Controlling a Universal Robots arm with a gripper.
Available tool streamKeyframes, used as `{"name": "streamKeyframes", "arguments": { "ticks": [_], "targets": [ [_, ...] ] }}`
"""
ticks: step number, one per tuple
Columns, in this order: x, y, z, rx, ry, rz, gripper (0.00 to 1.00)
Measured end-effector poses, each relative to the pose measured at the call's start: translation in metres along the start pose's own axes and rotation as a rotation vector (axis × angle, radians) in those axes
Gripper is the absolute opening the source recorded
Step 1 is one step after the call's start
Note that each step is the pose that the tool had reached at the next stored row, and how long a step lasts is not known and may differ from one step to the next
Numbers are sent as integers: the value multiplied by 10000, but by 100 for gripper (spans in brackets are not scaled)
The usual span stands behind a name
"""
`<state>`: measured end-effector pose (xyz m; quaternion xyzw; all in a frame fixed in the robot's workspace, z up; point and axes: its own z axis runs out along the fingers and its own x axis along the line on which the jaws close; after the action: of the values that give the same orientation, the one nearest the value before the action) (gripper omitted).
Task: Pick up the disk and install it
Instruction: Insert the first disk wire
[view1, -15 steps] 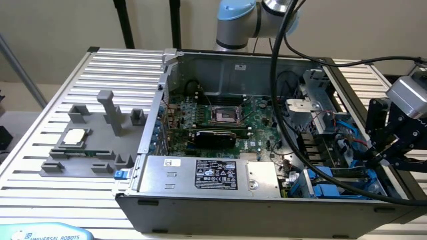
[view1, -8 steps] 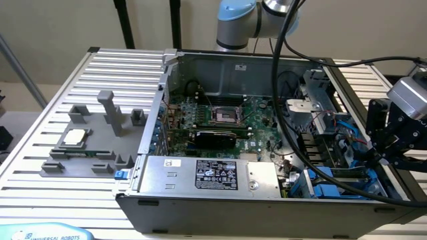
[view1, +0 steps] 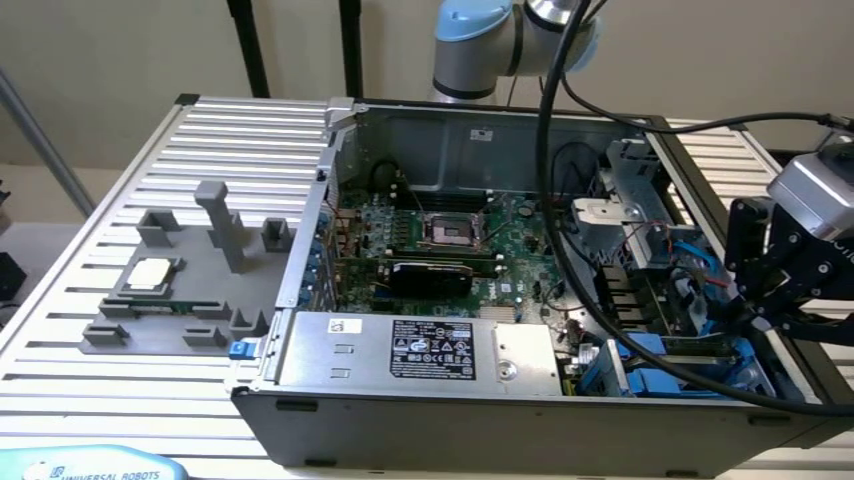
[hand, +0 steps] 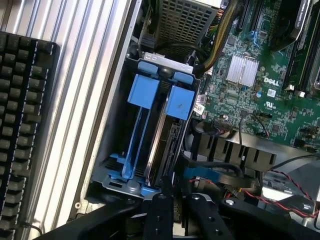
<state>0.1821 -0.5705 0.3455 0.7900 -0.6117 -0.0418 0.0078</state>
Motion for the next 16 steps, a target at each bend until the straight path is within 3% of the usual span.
{"name": "streamKeyframes", "arguments": {
  "ticks": [5,13,16],
  "targets": [
    [-26,98,8,-19,-1,-50,16],
    [-108,419,33,-16,-12,-39,16],
    [-119,463,37,-4,-23,112,16]
  ]
}}
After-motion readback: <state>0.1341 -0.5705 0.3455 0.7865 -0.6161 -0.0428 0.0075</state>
